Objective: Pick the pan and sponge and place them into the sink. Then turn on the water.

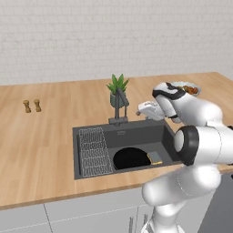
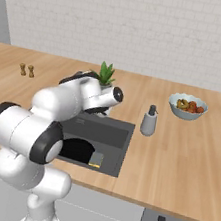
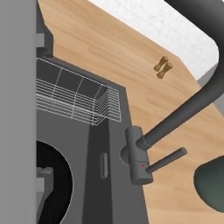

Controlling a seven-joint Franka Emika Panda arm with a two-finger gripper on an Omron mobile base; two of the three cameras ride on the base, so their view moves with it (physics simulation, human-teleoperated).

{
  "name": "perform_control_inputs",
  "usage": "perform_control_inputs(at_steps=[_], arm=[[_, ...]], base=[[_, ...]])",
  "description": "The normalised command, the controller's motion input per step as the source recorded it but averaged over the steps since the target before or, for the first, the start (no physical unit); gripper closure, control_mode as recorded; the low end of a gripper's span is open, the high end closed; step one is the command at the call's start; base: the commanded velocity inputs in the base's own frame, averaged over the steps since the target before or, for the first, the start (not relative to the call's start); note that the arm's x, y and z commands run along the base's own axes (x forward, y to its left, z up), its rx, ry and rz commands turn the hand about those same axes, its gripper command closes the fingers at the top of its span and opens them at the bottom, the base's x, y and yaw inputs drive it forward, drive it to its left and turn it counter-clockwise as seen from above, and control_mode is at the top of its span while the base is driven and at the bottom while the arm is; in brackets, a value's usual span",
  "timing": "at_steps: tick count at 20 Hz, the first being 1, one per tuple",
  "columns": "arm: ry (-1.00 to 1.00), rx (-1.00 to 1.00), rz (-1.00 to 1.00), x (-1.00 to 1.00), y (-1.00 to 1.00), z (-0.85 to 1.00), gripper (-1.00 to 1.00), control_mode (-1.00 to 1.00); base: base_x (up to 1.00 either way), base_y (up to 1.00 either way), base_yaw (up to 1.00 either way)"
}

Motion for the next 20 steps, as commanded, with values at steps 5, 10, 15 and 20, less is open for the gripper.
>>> perform_control_inputs(at_steps=[5,10,15,20], arm=[[0.0,0.02,0.0,0.24,0.03,-0.16,-1.0,-1.0],[0.0,0.05,0.0,0.27,0.01,-0.08,-1.0,-1.0],[0.0,0.03,0.0,0.28,0.09,-0.16,-1.0,-1.0],[0.0,0.0,0.0,0.19,0.21,-0.32,-1.0,-1.0]], base=[[0.0,0.0,0.0],[0.0,0.0,0.0],[0.0,0.0,0.0],[0.0,0.0,0.0]])
